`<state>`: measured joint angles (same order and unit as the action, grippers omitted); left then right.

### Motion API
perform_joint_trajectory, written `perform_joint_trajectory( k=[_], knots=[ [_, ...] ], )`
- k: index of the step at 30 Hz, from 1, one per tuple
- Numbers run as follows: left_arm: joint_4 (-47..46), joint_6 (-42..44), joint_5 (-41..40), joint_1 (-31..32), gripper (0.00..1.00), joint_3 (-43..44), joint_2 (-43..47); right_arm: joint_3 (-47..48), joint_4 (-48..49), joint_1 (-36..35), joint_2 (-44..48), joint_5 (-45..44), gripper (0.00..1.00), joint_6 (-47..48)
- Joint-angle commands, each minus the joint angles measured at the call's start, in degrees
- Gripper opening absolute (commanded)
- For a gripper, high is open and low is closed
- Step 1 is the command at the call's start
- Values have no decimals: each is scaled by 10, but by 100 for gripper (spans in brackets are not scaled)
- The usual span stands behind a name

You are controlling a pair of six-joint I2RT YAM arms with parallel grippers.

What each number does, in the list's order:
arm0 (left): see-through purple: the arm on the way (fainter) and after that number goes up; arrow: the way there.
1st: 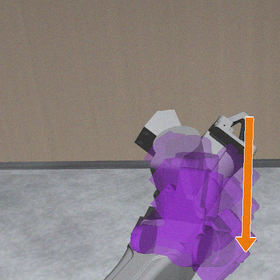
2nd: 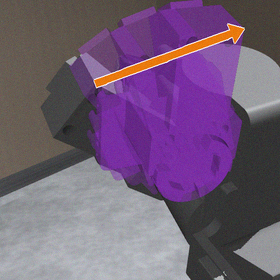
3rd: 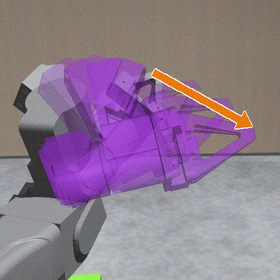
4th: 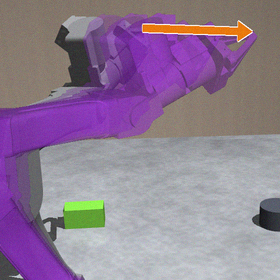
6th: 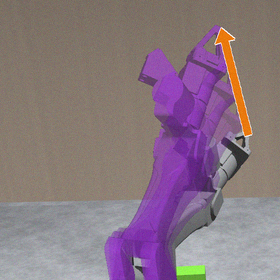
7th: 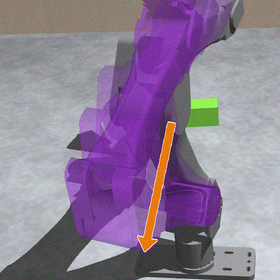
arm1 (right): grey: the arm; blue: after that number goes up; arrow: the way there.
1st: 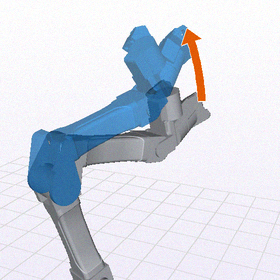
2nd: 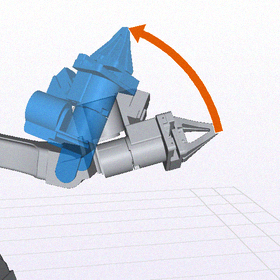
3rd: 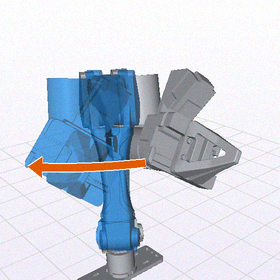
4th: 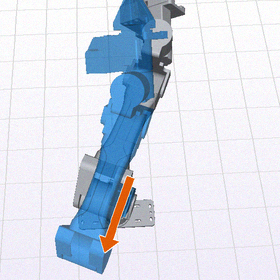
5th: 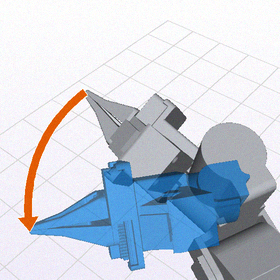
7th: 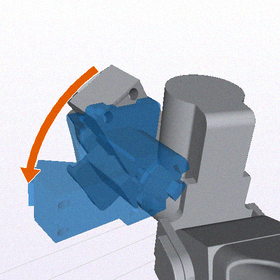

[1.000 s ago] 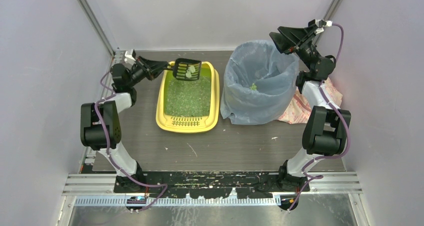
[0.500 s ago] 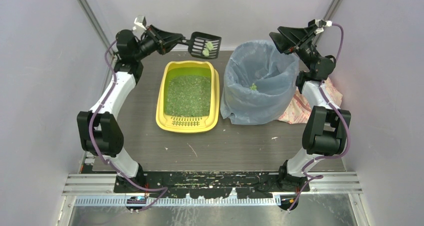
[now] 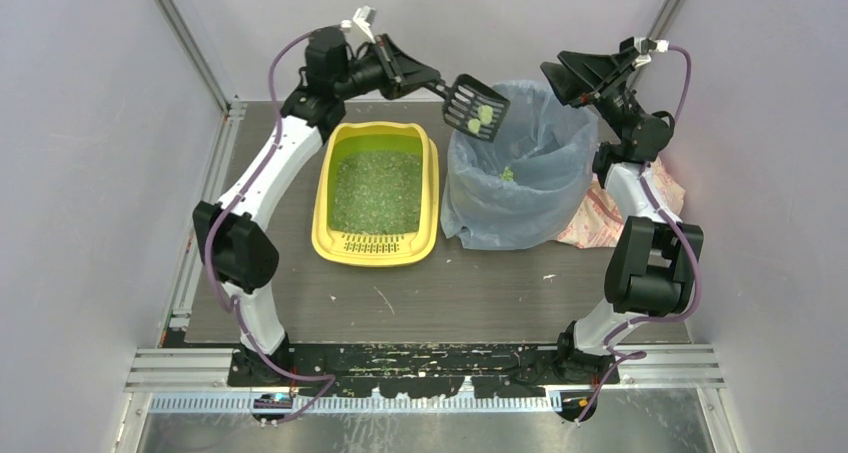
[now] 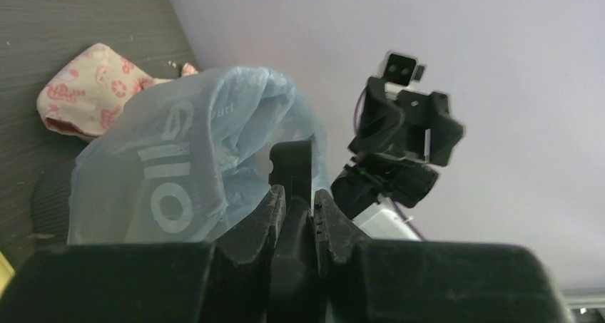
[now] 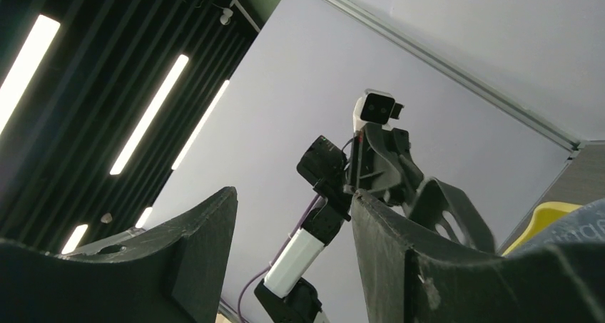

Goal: Clean the litter box

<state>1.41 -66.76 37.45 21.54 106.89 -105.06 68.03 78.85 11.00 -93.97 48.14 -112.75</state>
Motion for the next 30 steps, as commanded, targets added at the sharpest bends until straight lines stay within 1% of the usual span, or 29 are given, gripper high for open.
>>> perform_joint_trajectory(
  k=[1,3,8,11,14,18,21,23,26,28,30],
  knots=[
    [105,173,-9,37,0,93,-30,16,31,4,55,-26,65,-7],
    [144,243,-10,61,0,141,-45,24,31,5,60,-26,65,-11],
    [265,460,-56,129,0,237,-59,10,31,6,67,-23,65,-9],
    [288,550,-97,169,0,249,-51,-2,31,5,68,-23,65,-8],
    [302,604,-130,195,0,248,-41,-4,31,6,66,-26,65,-11],
    [296,606,-143,203,0,250,-32,-2,32,6,61,-29,65,-15],
    [270,587,-149,203,0,253,-22,-3,32,5,58,-30,65,-17],
    [250,560,-151,200,0,263,-17,-4,32,5,57,-30,65,-16],
    [218,482,-129,184,0,305,-25,-11,32,4,57,-29,65,-14],
    [168,435,-113,174,0,306,-22,-15,32,1,57,-29,65,-12],
    [154,411,-112,163,0,310,-18,-15,32,-2,56,-28,65,-12]
  ],
)
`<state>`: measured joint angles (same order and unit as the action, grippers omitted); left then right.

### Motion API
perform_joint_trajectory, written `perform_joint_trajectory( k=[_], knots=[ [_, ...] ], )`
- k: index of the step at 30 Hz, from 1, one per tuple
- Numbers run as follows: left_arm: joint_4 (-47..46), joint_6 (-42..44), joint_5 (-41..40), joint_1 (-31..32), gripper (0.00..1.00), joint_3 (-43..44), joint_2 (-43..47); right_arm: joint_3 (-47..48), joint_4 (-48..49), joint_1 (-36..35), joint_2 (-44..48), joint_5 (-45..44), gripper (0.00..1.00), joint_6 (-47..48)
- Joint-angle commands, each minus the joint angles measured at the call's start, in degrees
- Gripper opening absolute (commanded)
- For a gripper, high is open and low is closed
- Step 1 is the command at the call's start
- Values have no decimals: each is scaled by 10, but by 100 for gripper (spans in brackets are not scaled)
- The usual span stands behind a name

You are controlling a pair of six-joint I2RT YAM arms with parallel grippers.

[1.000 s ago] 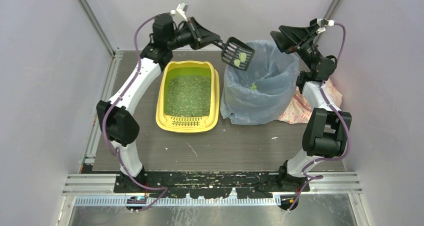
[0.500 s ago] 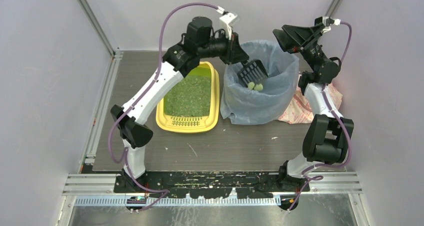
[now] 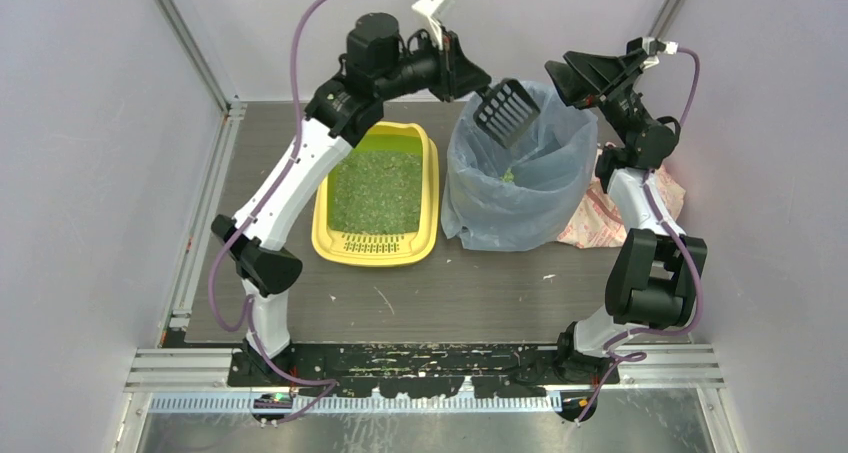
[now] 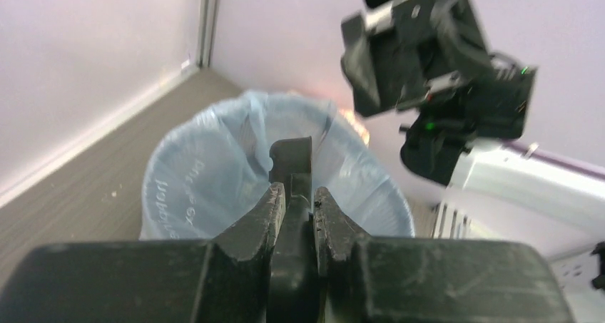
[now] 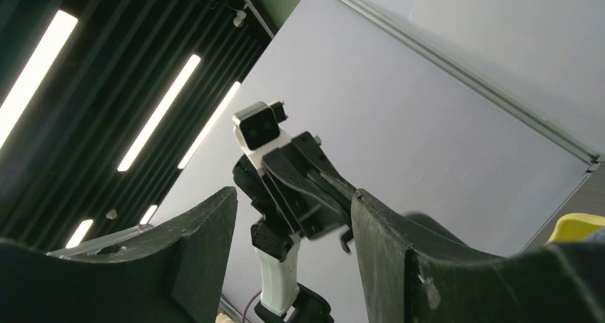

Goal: Clean the litter box

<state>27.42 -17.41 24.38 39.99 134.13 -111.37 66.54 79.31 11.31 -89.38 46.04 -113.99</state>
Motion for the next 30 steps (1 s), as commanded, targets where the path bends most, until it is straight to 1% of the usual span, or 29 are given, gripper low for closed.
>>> perform_joint_trajectory(
  k=[1,3,5,8,13,14,16,19,22,27,30],
  knots=[
    [-104,-84,11,-27,0,36,54,1,27,-5,10,-7,65,1],
    [-81,-66,-35,-37,0,32,70,0,27,-4,11,-6,65,1],
    [-46,-30,-88,-51,0,26,86,-5,27,-5,11,-4,65,4],
    [-5,-3,-163,-85,0,2,114,-11,27,-6,10,-3,65,7],
    [19,0,-234,-159,0,-97,173,-16,27,-5,11,1,65,12],
    [24,4,-237,-170,0,-118,182,-17,27,-5,11,2,65,13],
    [35,25,-278,-177,0,-160,199,-20,27,-5,10,2,65,15],
    [66,42,-294,-178,0,-210,201,-21,27,-5,5,2,65,16],
    [91,36,-300,-178,0,-256,194,-18,27,-6,1,2,65,16],
    [74,24,-306,-176,0,-337,191,-18,27,-6,-3,4,65,15],
    [73,28,-333,-175,0,-361,182,-19,27,-5,-5,4,65,16]
  ],
)
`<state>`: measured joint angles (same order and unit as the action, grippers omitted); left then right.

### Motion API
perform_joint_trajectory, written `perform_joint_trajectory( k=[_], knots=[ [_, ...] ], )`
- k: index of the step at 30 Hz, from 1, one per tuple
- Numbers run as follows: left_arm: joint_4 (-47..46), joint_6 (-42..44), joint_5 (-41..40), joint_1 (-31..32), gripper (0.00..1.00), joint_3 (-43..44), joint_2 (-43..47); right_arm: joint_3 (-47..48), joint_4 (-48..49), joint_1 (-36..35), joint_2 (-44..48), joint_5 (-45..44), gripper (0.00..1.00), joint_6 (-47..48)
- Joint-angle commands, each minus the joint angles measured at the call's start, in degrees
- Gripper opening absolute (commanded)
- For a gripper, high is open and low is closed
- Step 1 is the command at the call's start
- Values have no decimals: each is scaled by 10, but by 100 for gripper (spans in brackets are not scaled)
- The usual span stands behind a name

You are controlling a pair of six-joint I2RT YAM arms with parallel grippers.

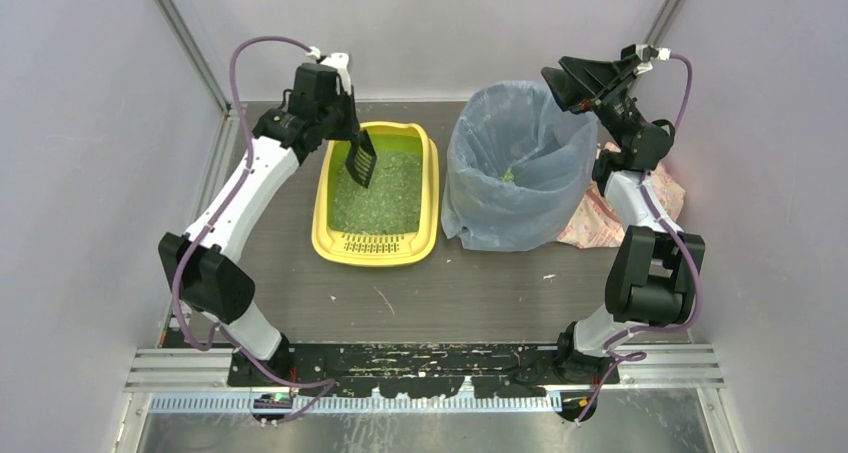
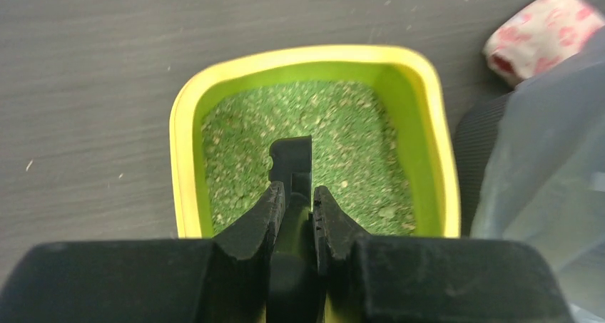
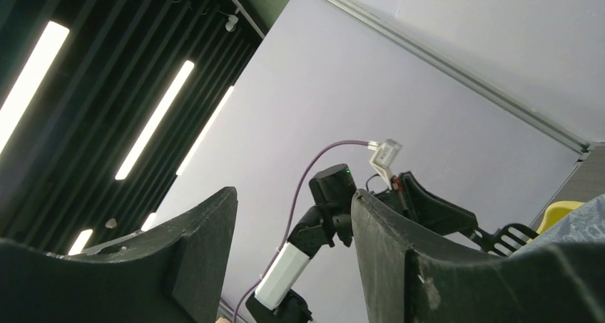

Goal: Clean the litter box

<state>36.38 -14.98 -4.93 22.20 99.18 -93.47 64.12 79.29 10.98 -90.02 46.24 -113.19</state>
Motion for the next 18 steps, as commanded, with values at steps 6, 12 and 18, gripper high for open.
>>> perform_joint_trajectory(
  k=[6,12,18],
  knots=[
    [-1,66,-129,24,0,-5,-45,11,27,-2,-8,2,65,8],
    [18,96,-198,45,0,45,-122,15,27,-2,-13,4,65,6],
    [-13,108,-234,54,0,55,-160,17,27,-2,-15,7,65,5]
  ],
)
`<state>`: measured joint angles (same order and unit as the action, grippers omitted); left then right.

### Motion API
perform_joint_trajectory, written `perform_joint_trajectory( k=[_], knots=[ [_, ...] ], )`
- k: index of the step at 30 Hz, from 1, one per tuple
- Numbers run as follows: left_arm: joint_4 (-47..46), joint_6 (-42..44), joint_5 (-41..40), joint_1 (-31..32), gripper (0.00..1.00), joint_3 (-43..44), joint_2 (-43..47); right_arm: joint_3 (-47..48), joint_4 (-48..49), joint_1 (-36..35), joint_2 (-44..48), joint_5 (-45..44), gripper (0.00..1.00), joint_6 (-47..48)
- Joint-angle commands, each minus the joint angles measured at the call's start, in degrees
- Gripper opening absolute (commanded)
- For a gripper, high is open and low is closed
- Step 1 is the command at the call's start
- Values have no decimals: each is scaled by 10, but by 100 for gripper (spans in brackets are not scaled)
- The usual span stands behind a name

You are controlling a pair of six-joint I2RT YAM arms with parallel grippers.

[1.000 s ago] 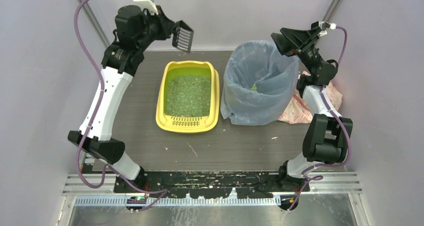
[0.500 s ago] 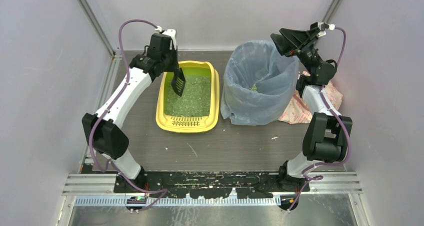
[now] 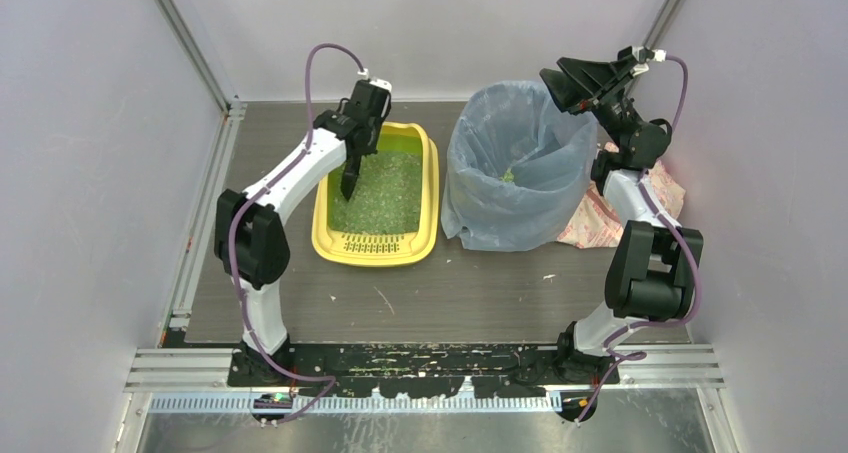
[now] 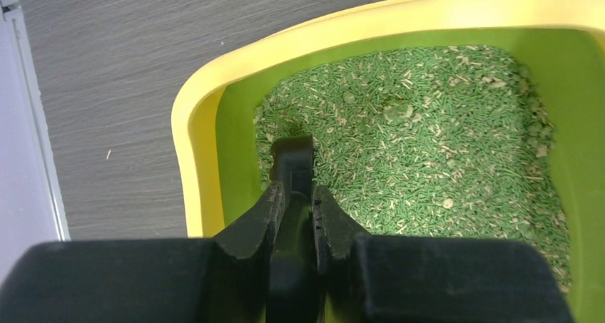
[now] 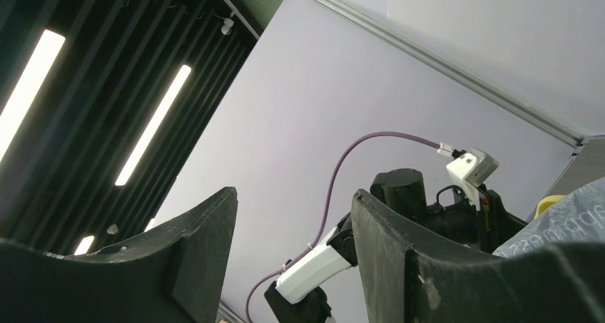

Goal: Clean the litter box

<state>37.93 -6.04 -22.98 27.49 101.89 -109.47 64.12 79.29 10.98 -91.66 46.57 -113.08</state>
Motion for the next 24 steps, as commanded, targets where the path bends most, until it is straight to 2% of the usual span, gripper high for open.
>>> perform_joint_trajectory(
  k=[1,15,24],
  knots=[
    [-28,16,-61,1,0,35,-6,17,26,-2,0,4,65,4],
    [-13,20,-102,1,0,126,-53,42,27,-2,-30,6,65,1],
    [-9,34,-123,1,0,132,-83,60,27,-2,-47,9,65,0]
  ],
)
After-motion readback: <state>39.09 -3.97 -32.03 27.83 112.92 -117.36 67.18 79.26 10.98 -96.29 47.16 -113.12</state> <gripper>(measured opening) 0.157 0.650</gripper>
